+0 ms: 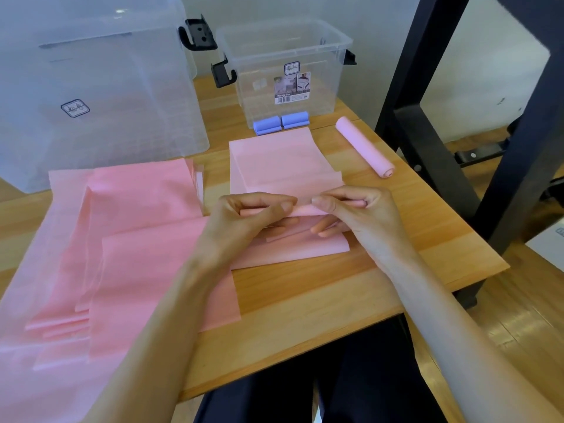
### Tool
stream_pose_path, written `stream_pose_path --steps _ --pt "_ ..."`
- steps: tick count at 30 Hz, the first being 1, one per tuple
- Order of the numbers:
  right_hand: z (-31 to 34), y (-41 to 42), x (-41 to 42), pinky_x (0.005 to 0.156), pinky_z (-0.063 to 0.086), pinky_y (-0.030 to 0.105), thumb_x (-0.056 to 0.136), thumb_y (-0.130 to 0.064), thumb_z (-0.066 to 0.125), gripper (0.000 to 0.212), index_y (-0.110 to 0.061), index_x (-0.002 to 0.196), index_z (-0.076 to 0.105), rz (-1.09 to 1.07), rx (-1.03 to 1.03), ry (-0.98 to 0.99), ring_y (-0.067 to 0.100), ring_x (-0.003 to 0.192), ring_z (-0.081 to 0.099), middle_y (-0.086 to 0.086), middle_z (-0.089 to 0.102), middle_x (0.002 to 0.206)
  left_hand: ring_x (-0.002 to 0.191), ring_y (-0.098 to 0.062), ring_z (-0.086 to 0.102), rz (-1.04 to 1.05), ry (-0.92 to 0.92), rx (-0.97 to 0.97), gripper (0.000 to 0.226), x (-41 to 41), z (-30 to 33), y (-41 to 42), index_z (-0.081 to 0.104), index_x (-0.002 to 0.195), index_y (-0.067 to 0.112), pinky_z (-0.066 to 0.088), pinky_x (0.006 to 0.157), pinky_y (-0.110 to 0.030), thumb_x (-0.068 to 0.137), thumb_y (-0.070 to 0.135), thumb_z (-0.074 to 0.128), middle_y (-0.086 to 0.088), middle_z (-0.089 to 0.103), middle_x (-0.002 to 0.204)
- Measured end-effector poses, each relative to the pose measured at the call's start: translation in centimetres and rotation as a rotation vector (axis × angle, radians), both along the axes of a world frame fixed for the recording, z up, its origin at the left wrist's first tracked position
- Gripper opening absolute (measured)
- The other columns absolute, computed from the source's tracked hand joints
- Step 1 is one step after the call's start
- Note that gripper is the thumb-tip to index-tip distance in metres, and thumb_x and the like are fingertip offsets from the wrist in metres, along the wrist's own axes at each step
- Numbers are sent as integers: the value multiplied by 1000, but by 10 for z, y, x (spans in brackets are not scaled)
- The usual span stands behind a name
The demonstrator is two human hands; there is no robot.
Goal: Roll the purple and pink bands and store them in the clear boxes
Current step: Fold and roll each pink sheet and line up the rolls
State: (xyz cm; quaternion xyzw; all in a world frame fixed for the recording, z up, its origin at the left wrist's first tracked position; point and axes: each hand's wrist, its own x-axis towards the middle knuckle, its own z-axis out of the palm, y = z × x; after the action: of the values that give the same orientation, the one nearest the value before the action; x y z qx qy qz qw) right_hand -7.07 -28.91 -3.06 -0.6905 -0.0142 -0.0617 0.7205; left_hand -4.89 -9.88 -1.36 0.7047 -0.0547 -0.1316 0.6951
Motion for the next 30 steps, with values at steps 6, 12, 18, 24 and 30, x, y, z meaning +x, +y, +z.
stream_pose_path --steps 6,12,18,24,30 --pt "1 -1 0 60 61 30 79 -8 77 15 -5 93 76 39 -14 -5 25 62 73 5 75 74 81 -14 75 33 -11 10 12 1 -2 0 77 92 14 59 69 -20 83 19 70 -9 77 85" --pt "1 0 -1 54 59 28 84 -12 74 10 -4 90 76 9 -21 6 26 58 72 13 75 74 79 -10 69 42 -102 77 15 1 -4 -1 79 88 19 56 76 -22 76 26 75 -2 78 89" --pt "1 -2 -1 60 61 29 80 -4 77 16 -2 95 75 41 -20 -16 24 62 73 10 76 76 74 -9 72 68 -60 24 7 0 -2 -3 79 86 18 57 66 -18 81 19 74 -1 78 83" --pt "2 -2 -1 58 61 30 82 -14 76 14 -5 93 76 13 -39 4 26 62 73 11 76 78 67 -9 66 61 -83 12 7 0 -1 -2 79 76 26 56 69 -19 69 25 77 0 76 76" --pt "2 -2 -1 61 60 27 79 -4 77 19 -3 98 74 38 0 0 22 64 73 9 76 77 66 -5 70 99 -59 20 7 1 -4 -4 77 81 20 55 65 -14 83 15 74 5 76 74"
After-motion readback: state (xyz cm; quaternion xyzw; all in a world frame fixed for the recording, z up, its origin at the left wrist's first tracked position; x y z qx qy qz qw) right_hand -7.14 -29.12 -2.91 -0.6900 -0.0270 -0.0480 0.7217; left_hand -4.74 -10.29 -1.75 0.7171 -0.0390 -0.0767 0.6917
